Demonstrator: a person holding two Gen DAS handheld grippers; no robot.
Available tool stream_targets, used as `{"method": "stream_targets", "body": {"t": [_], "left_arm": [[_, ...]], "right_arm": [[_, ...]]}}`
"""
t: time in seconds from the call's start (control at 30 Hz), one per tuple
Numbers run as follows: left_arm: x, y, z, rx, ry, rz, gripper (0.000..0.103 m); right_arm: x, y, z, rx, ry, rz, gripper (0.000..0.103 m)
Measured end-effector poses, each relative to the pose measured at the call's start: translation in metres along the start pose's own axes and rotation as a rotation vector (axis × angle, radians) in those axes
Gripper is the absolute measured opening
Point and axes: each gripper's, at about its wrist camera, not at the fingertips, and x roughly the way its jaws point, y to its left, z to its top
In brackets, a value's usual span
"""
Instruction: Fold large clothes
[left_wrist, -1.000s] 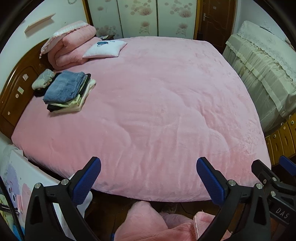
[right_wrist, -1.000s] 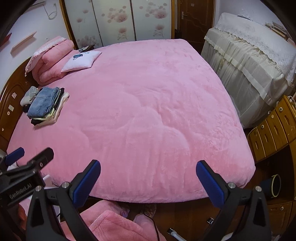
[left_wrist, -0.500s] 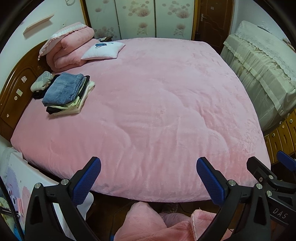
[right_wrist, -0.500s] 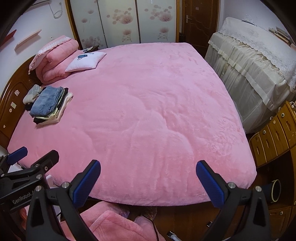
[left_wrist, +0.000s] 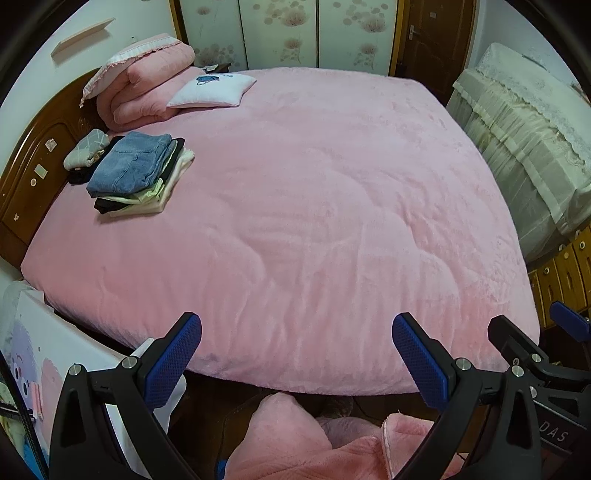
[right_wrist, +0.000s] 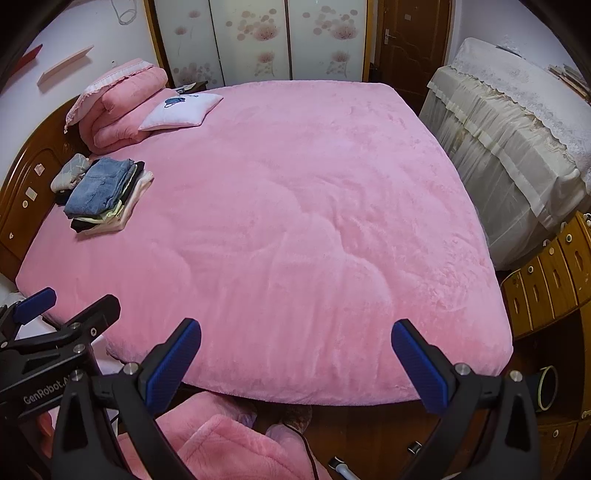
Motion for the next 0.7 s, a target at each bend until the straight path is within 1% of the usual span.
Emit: {"method": "stream_targets", "body": {"t": [0.17,0.37,0.7], "left_arm": [[0.008,-0.003,-0.004,0.010,0.039,0.007,0.102],[0.011,-0.003,-0.005,0.019,0.054,0.015,0.102],[0.015,-0.007,-0.005,0.023,0.074,0.016,0.102]], "right_arm": [[0.006,0.001,-0.001,0.004,0.028,0.003,0.103],[0.013,0.000,-0.004,0.021,0.069,0.003,0.103],[0.015,0.000,-0.006,0.025,0.082,-0.002,0.103]]}}
